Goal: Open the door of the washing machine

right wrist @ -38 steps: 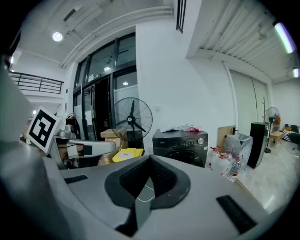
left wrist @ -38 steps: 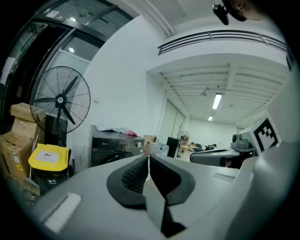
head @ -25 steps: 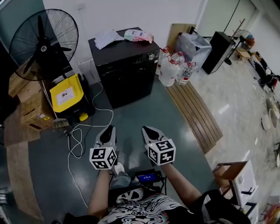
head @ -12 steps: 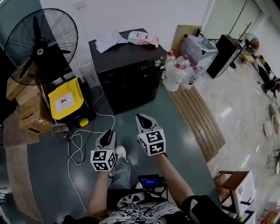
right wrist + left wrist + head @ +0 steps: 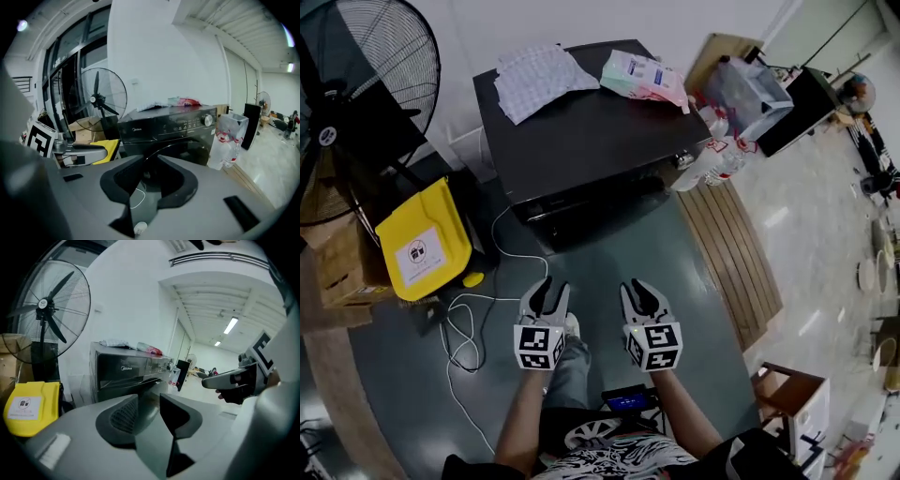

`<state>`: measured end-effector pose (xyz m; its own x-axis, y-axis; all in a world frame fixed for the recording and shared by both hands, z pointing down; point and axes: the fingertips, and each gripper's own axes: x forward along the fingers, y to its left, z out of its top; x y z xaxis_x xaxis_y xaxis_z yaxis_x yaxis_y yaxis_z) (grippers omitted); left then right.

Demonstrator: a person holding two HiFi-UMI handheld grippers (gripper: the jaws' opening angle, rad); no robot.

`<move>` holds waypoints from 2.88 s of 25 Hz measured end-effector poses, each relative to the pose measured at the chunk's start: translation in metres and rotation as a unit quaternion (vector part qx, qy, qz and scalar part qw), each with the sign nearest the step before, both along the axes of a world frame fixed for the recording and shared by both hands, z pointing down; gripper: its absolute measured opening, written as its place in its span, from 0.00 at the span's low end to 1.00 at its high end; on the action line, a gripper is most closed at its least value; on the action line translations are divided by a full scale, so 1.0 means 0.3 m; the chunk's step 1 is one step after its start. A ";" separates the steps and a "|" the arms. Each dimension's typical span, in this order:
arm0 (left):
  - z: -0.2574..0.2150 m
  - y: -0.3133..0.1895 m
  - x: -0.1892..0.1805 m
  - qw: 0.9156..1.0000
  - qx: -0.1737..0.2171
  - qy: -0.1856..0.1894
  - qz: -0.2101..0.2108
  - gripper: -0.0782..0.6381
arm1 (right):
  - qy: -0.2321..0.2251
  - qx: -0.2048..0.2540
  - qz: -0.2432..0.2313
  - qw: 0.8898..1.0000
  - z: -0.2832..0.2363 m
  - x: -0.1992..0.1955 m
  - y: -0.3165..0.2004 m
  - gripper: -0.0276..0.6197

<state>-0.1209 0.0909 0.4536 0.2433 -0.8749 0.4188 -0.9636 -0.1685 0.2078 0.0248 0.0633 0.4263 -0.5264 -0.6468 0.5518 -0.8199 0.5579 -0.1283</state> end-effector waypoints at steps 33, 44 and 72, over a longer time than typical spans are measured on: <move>0.668 -0.511 -0.001 0.981 -0.144 -0.050 0.123 0.30 | 0.034 -0.118 0.047 0.991 0.372 0.089 -0.188 0.14; 0.674 -0.333 0.160 0.968 -0.175 -0.028 0.177 0.27 | 0.000 -0.139 0.058 0.989 0.380 0.053 -0.176 0.18; 0.585 -0.224 0.315 0.960 -0.159 0.017 0.228 0.33 | 0.115 -0.148 0.150 0.971 0.552 0.194 -0.255 0.34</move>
<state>-0.0263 0.0238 0.6291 0.5892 -0.5035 0.6319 -0.7964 -0.4938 0.3491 0.0828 -0.0133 0.5918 -0.1785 -0.5470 0.8179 -0.9660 0.2555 -0.0399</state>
